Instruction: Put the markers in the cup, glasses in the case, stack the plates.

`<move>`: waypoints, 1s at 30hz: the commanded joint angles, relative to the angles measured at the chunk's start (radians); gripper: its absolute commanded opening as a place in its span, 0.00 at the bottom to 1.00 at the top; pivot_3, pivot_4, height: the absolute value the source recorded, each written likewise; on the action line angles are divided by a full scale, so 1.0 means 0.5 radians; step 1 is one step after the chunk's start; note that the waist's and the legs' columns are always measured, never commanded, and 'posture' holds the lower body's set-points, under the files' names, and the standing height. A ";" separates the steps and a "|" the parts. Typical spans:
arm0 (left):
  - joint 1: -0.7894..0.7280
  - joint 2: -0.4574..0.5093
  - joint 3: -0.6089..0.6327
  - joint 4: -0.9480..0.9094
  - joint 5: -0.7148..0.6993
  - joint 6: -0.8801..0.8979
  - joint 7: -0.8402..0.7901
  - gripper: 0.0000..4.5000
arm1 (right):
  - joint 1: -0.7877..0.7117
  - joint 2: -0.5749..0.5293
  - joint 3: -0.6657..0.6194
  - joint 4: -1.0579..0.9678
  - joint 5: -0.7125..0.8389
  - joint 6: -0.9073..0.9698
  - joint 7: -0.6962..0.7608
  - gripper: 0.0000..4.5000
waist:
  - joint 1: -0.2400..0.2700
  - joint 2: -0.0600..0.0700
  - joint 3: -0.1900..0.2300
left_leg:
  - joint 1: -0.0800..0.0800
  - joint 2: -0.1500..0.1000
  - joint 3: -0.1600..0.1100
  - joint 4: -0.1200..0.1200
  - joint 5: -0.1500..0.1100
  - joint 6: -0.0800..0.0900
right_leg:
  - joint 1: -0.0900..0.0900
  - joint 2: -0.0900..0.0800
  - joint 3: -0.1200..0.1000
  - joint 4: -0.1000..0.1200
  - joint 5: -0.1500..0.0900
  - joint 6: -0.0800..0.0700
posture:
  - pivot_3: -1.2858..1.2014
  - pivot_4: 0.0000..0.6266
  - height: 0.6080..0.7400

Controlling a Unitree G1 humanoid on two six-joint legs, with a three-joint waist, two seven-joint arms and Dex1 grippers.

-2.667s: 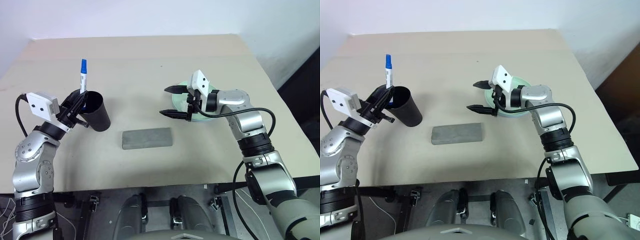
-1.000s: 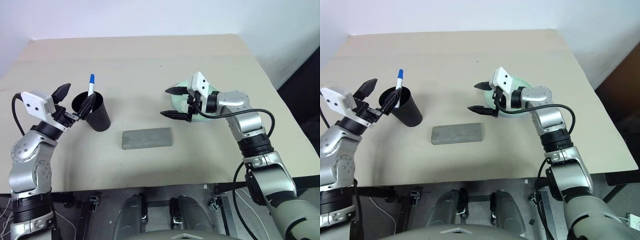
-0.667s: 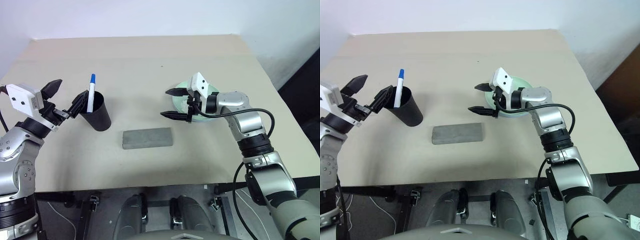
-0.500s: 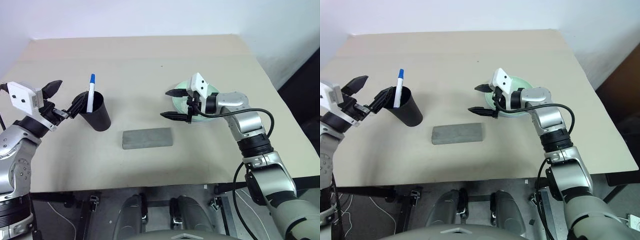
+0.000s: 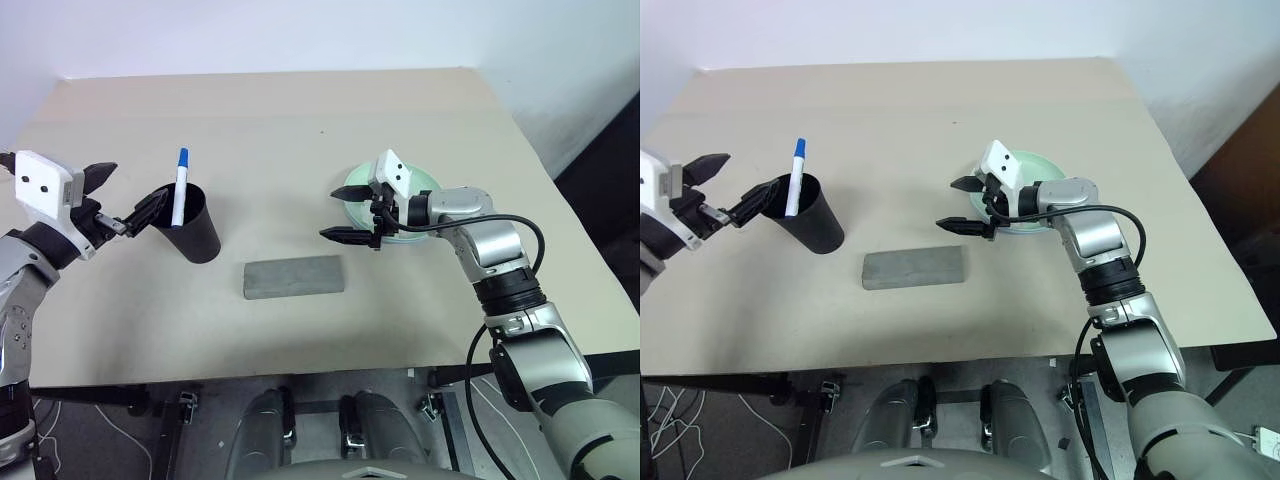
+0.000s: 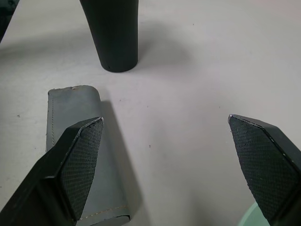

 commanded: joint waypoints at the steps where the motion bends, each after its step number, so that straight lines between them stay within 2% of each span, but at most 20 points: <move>1: -0.067 0.112 -0.033 0.038 0.067 0.007 -0.074 0.99 | -0.011 0.006 -0.016 -0.098 0.028 0.028 -0.020 1.00 | -0.001 0.000 0.000 | 0.000 0.000 0.000 0.000 -0.001 -0.001 | 0.000 0.000 0.000 0.000 0.000 0.000 | 0.52 0.24 0.81; 9: -0.255 0.241 -0.152 0.241 0.161 0.049 -0.195 0.99 | -0.002 0.000 -0.014 -0.116 0.031 0.087 -0.046 1.00 | -0.002 0.000 0.000 | -0.005 -0.001 0.000 -0.001 -0.001 -0.002 | -0.006 -0.002 0.000 -0.001 -0.001 -0.002 | 0.52 0.24 0.81; 16: -0.372 0.269 -0.227 0.325 0.202 0.035 -0.314 0.99 | 0.025 -0.001 -0.013 -0.143 0.030 0.108 -0.062 1.00 | -0.004 0.000 0.000 | -0.008 -0.001 0.000 -0.002 0.001 0.002 | -0.009 -0.003 0.000 -0.001 -0.001 -0.002 | 0.52 0.24 0.81; 30: -0.320 0.272 -0.224 0.283 0.238 0.048 -0.437 0.99 | 0.032 -0.014 -0.010 -0.144 0.020 0.098 -0.067 1.00 | -0.002 0.000 0.000 | -0.009 0.000 0.000 0.000 0.002 0.003 | -0.010 -0.001 0.000 0.000 0.000 -0.001 | 0.52 0.24 0.81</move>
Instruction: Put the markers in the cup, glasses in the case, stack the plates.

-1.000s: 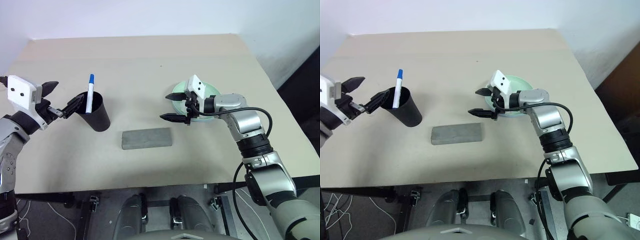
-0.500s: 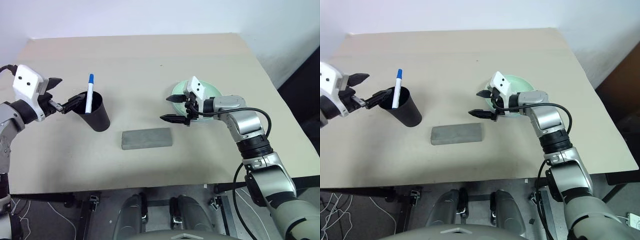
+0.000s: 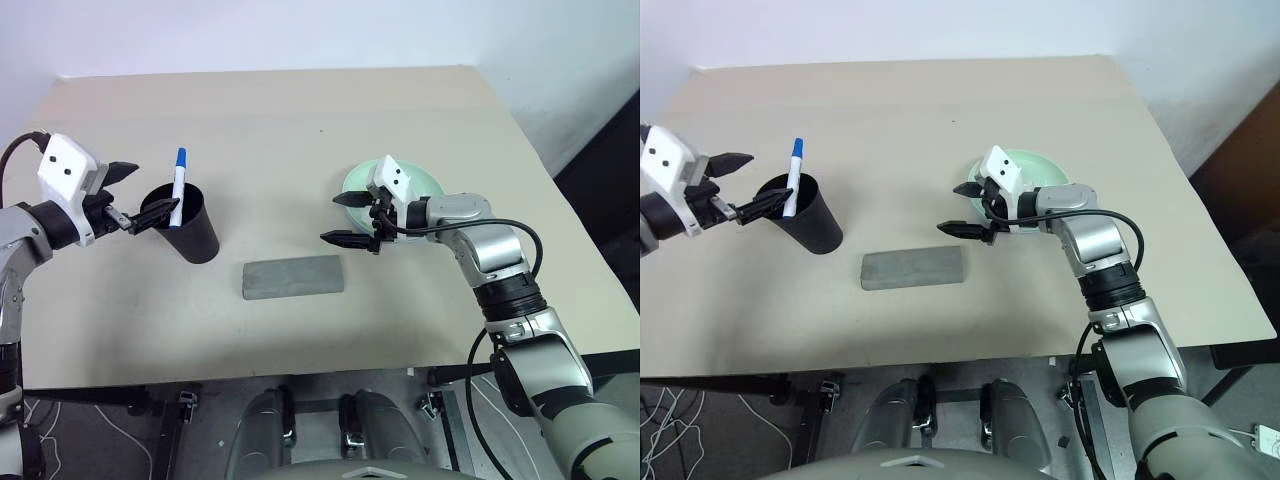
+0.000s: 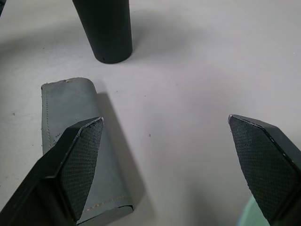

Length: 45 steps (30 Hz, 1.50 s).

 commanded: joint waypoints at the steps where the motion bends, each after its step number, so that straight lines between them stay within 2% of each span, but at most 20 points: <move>1: -0.011 0.060 0.015 -0.043 0.044 -0.016 -0.006 0.99 | -0.023 -0.009 -0.015 -0.063 0.016 -0.023 0.004 1.00 | 0.001 0.000 0.000 | 0.000 0.000 0.000 0.000 0.000 0.000 | 0.000 0.000 0.000 0.000 0.000 0.000 | 0.52 0.24 0.81; 15: -0.068 0.031 0.031 -0.066 0.018 0.021 0.002 0.99 | -0.015 -0.010 -0.009 -0.071 0.017 -0.022 -0.005 1.00 | 0.002 0.000 0.000 | 0.000 0.000 0.001 0.002 0.000 0.000 | 0.001 0.001 0.000 0.002 0.000 0.001 | 0.52 0.24 0.81; 20: -0.054 0.017 0.149 -0.140 -0.137 0.122 -0.021 0.99 | -0.025 -0.015 -0.029 -0.077 0.033 -0.027 0.000 1.00 | 0.001 0.000 0.000 | 0.000 0.000 0.001 0.004 0.001 0.001 | 0.001 0.001 0.000 0.004 0.000 0.001 | 0.52 0.24 0.81; 26: 0.291 0.049 0.465 -0.348 -0.366 0.327 -0.154 0.99 | -0.043 -0.033 -0.057 -0.058 0.056 -0.055 0.029 1.00 | -0.013 0.000 0.000 | 0.002 0.000 0.002 0.003 0.001 0.000 | 0.001 0.002 0.001 0.005 0.000 0.001 | 0.52 0.24 0.81; 33: 0.693 0.006 0.768 -0.553 -0.489 0.355 -0.261 0.99 | -0.067 -0.005 -0.096 -0.003 0.108 -0.130 0.068 1.00 | -0.031 0.000 0.000 | 0.008 0.000 0.001 0.004 0.002 -0.002 | 0.007 0.000 0.000 0.006 0.000 0.001 | 0.52 0.24 0.81; 41: 1.024 -0.083 0.939 -0.756 -0.643 0.459 -0.306 0.99 | -0.074 -0.005 -0.145 0.008 0.189 -0.159 0.141 1.00 | -0.049 0.000 0.000 | 0.009 0.000 0.001 0.000 -0.001 -0.006 | 0.006 -0.003 0.001 0.003 -0.002 -0.003 | 0.52 0.24 0.81; 45: 1.219 -0.264 0.866 -0.871 -0.650 0.397 -0.286 0.99 | -0.013 -0.023 -0.171 -0.100 0.264 -0.174 0.207 1.00 | -0.052 0.002 -0.001 | 0.009 -0.001 0.001 -0.003 -0.002 -0.006 | 0.005 -0.004 0.002 0.002 -0.002 -0.004 | 0.52 0.24 0.81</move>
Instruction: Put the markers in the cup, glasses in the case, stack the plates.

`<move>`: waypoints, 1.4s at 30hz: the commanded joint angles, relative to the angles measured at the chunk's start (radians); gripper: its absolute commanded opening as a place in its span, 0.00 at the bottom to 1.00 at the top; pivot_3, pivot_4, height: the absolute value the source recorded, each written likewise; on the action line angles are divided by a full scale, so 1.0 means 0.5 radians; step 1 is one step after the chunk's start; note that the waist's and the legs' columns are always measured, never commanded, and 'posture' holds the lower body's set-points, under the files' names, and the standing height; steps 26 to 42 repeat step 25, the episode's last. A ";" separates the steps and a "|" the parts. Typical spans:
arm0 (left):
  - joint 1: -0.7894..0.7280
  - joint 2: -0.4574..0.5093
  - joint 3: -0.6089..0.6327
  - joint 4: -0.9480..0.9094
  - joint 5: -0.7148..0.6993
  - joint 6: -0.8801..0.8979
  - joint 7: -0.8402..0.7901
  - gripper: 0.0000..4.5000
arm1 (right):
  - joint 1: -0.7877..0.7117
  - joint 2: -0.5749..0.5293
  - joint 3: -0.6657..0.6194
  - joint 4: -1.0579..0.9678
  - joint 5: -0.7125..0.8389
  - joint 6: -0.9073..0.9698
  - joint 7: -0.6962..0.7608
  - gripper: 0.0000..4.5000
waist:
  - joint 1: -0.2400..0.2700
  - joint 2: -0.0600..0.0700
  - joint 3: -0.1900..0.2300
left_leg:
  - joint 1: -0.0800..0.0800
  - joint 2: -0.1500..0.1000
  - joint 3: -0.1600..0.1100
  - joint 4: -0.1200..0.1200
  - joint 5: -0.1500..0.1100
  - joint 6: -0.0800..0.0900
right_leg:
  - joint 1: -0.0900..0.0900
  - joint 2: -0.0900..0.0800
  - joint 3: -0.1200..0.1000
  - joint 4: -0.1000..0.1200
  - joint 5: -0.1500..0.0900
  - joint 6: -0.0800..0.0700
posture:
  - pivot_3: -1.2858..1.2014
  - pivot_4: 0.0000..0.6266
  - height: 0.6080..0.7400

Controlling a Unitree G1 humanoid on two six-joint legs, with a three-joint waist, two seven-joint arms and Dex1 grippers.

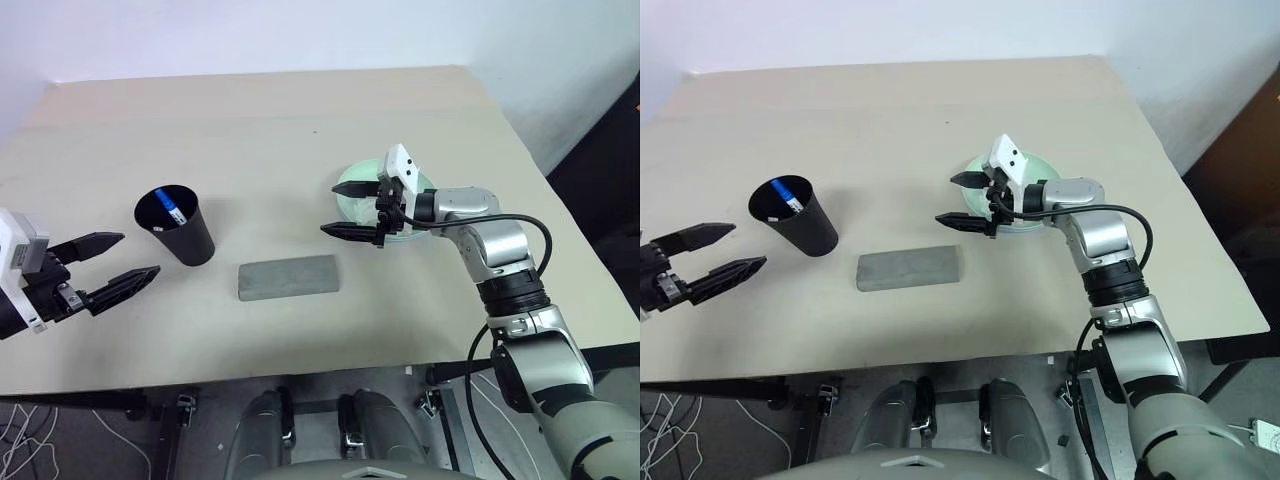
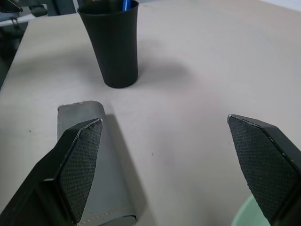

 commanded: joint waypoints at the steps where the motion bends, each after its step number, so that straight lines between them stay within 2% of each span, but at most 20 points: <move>1: 0.062 -0.139 -0.019 -0.082 -0.044 -0.081 0.027 0.99 | 0.018 -0.029 -0.056 -0.159 0.082 -0.029 0.057 1.00 | 0.003 -0.001 0.000 | -0.001 0.000 0.000 0.000 0.000 0.000 | -0.001 0.000 0.000 0.000 0.000 0.000 | 0.52 0.24 0.81; 8: 0.128 -0.216 -0.076 -0.066 -0.030 -0.202 -0.038 0.99 | 0.077 -0.089 -0.044 -0.242 0.101 0.021 0.137 1.00 | 0.005 0.000 0.000 | 0.000 0.000 -0.001 0.003 0.000 0.000 | 0.000 -0.001 -0.001 -0.001 -0.002 -0.007 | 0.52 0.24 0.81; 16: 0.006 -0.279 -0.221 -0.079 -0.004 -0.376 0.027 0.99 | 0.065 -0.130 -0.038 -0.251 0.173 0.114 0.239 1.00 | 0.006 -0.001 0.000 | -0.001 0.001 -0.001 0.000 0.000 -0.001 | -0.002 -0.001 -0.001 -0.004 -0.001 -0.009 | 0.52 0.24 0.81; 25: -0.016 -0.242 -0.397 -0.081 0.075 -0.433 0.065 0.99 | 0.068 -0.124 -0.022 -0.250 0.181 0.152 0.249 1.00 | 0.005 0.000 0.000 | -0.003 0.001 -0.001 -0.001 0.000 0.000 | -0.003 0.000 -0.001 -0.004 -0.001 -0.009 | 0.52 0.24 0.81; 42: -0.016 -0.242 -0.397 -0.081 0.075 -0.433 0.065 0.99 | 0.068 -0.124 -0.022 -0.250 0.181 0.152 0.249 1.00 | 0.005 0.000 0.000 | -0.003 0.001 -0.001 -0.001 0.000 0.000 | -0.003 0.000 -0.001 -0.004 -0.001 -0.009 | 0.52 0.24 0.81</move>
